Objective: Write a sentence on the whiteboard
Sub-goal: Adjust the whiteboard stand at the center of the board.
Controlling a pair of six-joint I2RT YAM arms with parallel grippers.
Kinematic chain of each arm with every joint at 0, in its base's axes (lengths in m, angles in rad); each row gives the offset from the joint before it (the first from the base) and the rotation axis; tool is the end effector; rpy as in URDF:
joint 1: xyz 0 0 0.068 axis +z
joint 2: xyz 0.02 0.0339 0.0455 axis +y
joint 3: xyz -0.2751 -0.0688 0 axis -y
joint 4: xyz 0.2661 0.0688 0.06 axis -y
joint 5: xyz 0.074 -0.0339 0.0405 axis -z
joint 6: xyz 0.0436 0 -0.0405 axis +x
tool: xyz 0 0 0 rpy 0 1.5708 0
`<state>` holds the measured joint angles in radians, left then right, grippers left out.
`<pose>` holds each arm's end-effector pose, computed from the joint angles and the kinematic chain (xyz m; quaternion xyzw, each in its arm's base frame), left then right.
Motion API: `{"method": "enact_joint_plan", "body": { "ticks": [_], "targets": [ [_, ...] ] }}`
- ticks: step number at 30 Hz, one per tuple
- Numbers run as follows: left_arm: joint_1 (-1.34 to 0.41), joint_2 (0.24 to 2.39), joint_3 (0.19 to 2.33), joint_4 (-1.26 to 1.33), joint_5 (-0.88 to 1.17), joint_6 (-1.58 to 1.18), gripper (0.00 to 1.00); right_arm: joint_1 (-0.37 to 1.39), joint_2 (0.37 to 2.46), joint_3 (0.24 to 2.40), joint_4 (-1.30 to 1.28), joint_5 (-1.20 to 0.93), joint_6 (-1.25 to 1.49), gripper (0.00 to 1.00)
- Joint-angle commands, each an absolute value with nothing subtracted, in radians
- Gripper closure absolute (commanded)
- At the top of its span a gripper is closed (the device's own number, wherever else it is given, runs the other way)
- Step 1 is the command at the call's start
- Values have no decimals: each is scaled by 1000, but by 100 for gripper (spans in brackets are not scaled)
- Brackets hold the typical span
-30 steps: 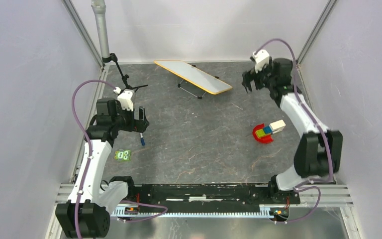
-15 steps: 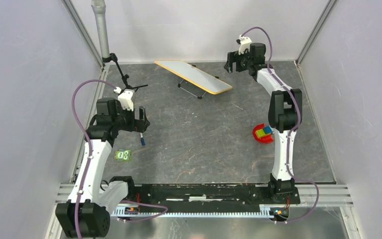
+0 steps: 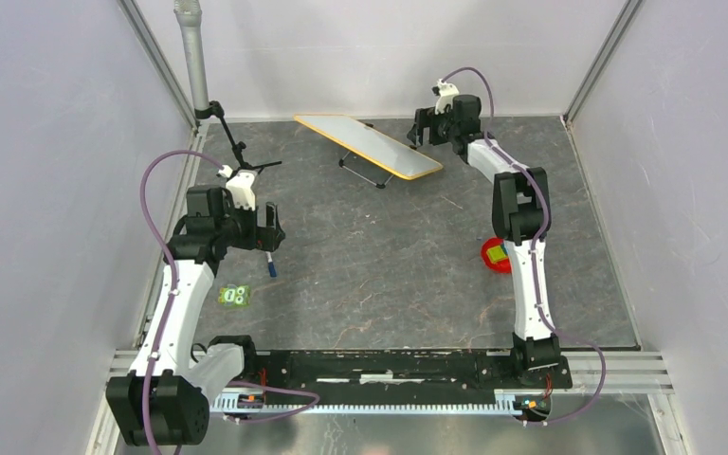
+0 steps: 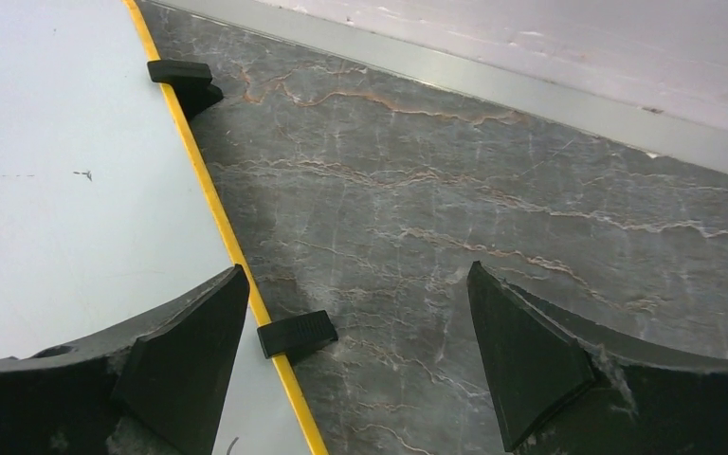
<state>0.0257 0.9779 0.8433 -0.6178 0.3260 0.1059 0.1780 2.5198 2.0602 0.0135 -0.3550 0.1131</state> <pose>0.2225 -0.0082 0.2866 0.1008 0.9020 -0.1227 0.4015 0.6000 0.1233 0.1599 -0.1211 0.8292 0.2239 0.4976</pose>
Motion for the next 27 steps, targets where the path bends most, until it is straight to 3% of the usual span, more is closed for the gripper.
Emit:
{"method": "enact_joint_plan", "body": {
  "ticks": [1, 10, 18, 27],
  "targets": [
    [25, 990, 845, -575, 302, 67, 0, 195, 2554, 2106, 69, -357, 139, 9],
    [26, 1002, 851, -574, 295, 60, 0, 204, 2535, 2019, 43, -418, 155, 18],
    [25, 998, 853, -571, 291, 54, 0, 205, 2476, 1907, 18, -542, 223, 41],
    [25, 983, 852, -571, 288, 51, 0, 221, 2386, 1716, 29, -630, 285, 56]
  ]
}}
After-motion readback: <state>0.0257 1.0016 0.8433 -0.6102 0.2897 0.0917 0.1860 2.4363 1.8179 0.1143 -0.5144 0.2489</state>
